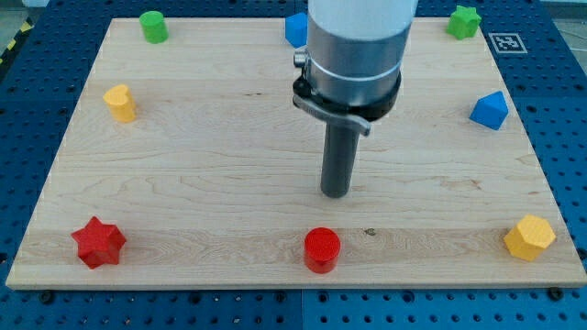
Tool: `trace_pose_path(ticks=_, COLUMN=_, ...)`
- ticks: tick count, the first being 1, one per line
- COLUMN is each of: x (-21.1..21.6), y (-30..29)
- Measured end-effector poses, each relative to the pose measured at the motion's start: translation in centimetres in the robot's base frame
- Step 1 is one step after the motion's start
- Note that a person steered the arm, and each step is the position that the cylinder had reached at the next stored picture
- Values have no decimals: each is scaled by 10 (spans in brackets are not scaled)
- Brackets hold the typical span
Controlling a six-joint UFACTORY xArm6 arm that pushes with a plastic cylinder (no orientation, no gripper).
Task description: Move the red circle to the bottom right corner
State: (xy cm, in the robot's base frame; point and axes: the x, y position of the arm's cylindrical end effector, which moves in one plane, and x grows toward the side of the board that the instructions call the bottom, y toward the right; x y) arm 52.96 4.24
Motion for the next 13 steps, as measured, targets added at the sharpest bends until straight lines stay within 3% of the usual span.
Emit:
trace_pose_path(ticks=6, x=37, y=-71)
trace_pose_path(ticks=8, x=70, y=-71)
trace_pose_path(ticks=13, x=89, y=-5)
